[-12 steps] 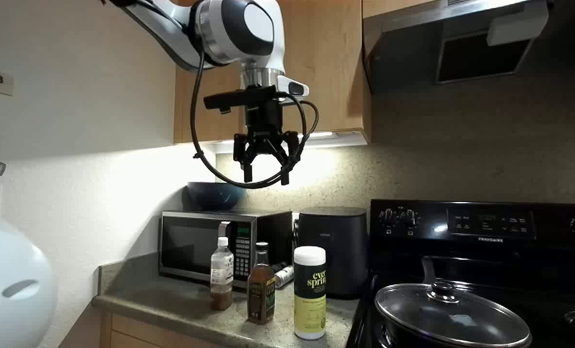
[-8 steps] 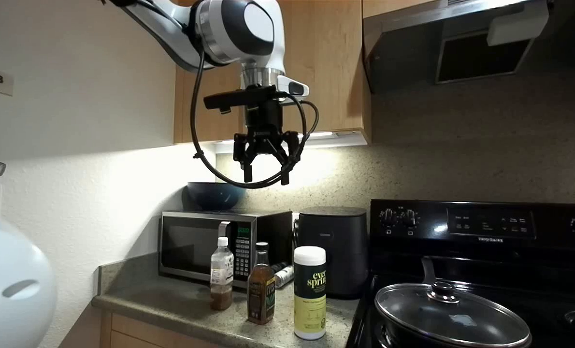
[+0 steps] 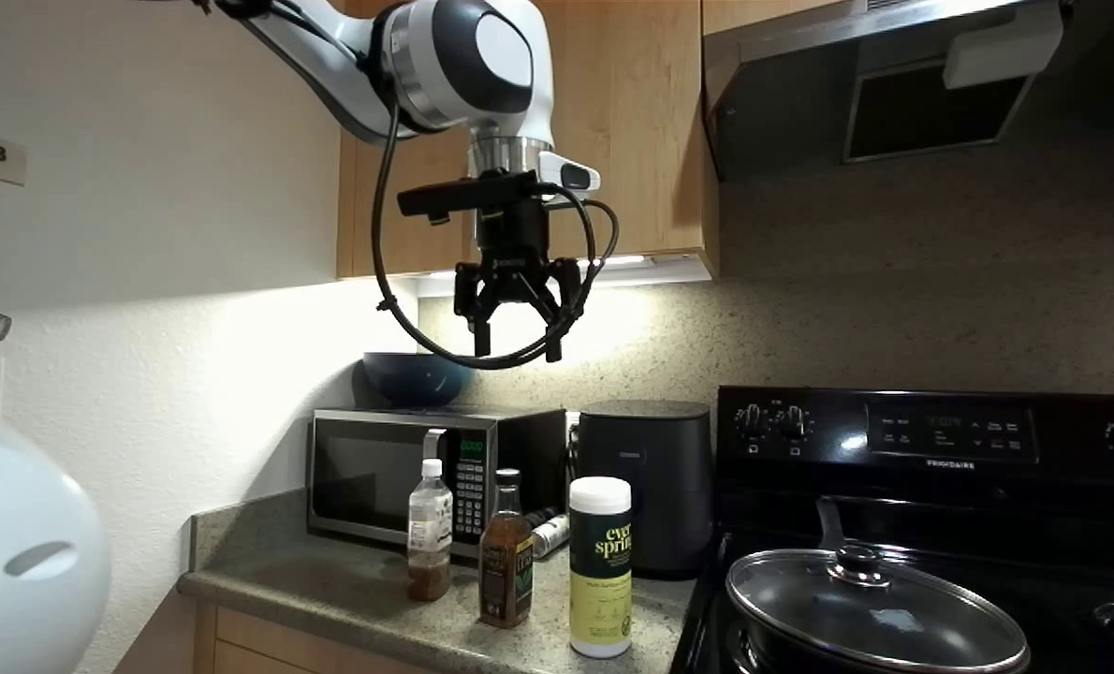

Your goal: Move the oil bottle to the back, the plastic bottle to the right and then bring the oil bottle back

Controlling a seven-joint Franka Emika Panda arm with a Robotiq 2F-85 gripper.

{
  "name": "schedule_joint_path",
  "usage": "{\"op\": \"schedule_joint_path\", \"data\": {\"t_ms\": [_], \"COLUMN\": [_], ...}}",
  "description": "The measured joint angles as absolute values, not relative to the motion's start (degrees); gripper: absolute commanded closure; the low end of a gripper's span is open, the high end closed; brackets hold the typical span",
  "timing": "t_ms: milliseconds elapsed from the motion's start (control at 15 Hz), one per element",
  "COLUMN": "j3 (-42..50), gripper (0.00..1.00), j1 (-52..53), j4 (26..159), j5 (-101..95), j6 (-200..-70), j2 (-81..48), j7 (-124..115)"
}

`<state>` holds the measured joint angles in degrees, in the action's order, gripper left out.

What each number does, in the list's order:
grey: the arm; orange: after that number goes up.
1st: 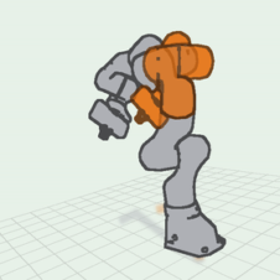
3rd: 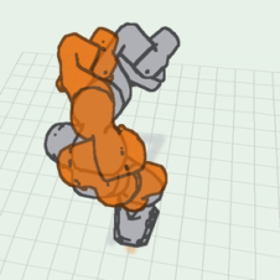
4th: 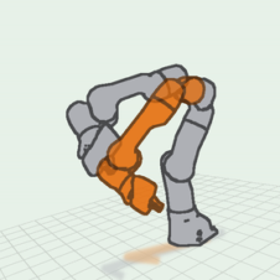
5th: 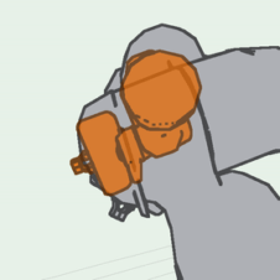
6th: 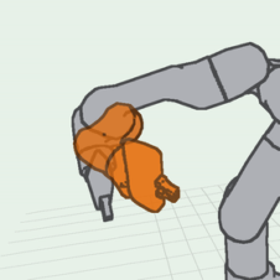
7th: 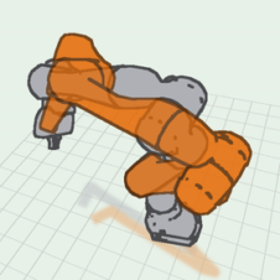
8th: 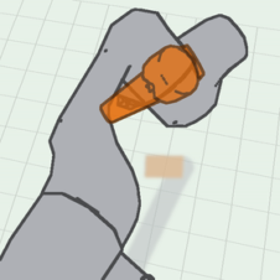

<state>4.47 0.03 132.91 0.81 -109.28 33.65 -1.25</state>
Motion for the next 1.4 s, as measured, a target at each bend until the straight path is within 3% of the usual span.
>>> {"op": "schedule_joint_path", "data": {"t_ms": [1000, 1400], "j3": [0.14, 0.11], "gripper": [0.00, 0.00], "j1": [5.53, 5.33], "j4": [119.04, 117.20], "j5": [4.57, 4.49], "j6": [-117.56, -117.88], "j2": [7.19, 4.78], "j7": [2.13, 2.13]}}
